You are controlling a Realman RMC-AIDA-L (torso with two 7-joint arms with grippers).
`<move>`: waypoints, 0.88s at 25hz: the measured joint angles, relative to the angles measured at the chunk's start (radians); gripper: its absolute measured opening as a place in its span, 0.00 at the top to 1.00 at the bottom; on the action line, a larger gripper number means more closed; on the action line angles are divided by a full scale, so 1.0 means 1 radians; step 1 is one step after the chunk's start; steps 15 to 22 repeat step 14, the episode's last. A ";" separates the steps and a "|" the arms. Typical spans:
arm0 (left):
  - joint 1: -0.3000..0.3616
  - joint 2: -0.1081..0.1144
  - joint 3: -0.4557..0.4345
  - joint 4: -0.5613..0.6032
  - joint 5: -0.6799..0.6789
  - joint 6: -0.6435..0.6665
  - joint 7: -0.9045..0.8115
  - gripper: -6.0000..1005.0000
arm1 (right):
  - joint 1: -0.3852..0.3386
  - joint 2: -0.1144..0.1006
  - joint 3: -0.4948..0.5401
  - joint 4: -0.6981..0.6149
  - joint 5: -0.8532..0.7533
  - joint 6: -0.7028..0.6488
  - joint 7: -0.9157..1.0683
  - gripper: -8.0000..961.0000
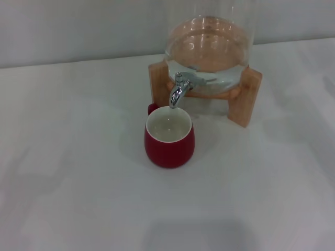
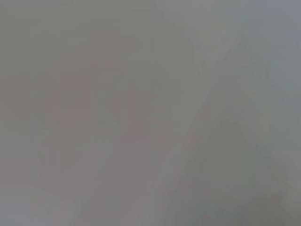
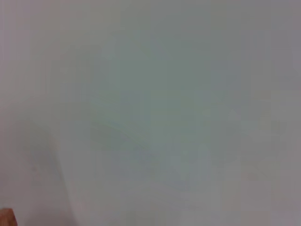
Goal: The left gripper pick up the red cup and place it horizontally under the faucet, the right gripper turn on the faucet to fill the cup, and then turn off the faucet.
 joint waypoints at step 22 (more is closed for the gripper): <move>0.012 0.003 0.007 0.001 -0.013 0.009 -0.001 0.15 | 0.010 0.000 -0.001 -0.017 0.013 0.002 -0.030 0.34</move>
